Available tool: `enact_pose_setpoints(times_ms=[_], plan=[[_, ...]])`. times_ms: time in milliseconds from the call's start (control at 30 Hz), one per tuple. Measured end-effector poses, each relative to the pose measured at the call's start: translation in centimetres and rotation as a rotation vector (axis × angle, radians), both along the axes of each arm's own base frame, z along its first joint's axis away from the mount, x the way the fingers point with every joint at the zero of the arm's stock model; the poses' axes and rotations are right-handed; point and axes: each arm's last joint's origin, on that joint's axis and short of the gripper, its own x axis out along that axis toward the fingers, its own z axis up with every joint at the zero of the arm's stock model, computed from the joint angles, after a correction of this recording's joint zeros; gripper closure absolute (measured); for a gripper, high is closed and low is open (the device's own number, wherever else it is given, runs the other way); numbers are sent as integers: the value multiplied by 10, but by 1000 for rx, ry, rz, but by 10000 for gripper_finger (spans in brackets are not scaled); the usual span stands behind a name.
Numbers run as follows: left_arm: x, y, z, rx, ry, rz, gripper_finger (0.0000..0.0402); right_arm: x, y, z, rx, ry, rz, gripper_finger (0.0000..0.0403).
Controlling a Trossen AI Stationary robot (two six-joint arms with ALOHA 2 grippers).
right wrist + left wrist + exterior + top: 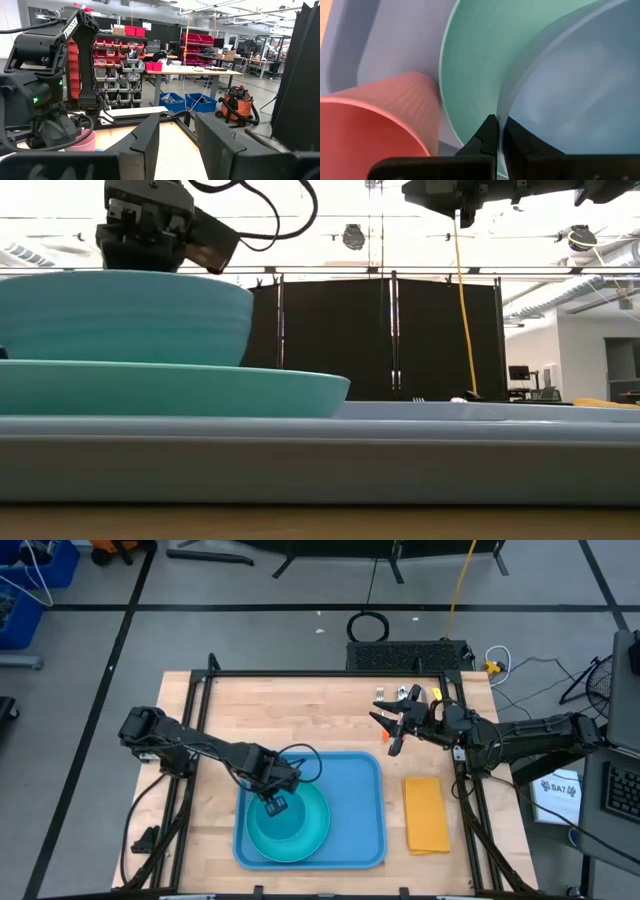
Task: Set up tray
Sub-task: Put the blue bowl on top of the light blue plate on the blue serving tray
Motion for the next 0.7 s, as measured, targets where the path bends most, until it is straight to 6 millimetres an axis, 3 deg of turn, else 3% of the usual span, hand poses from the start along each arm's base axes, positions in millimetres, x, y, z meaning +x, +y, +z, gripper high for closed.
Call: enact_pose_setpoints(times_ms=[567, 700], plan=[[3, -1, 0, -29, -32, -29, 391, 0, 0, 0, -2, 1, 0, 287], [7, -3, 1, -64, -74, -45, 366, 0, 0, 0, -2, 1, 0, 287]])
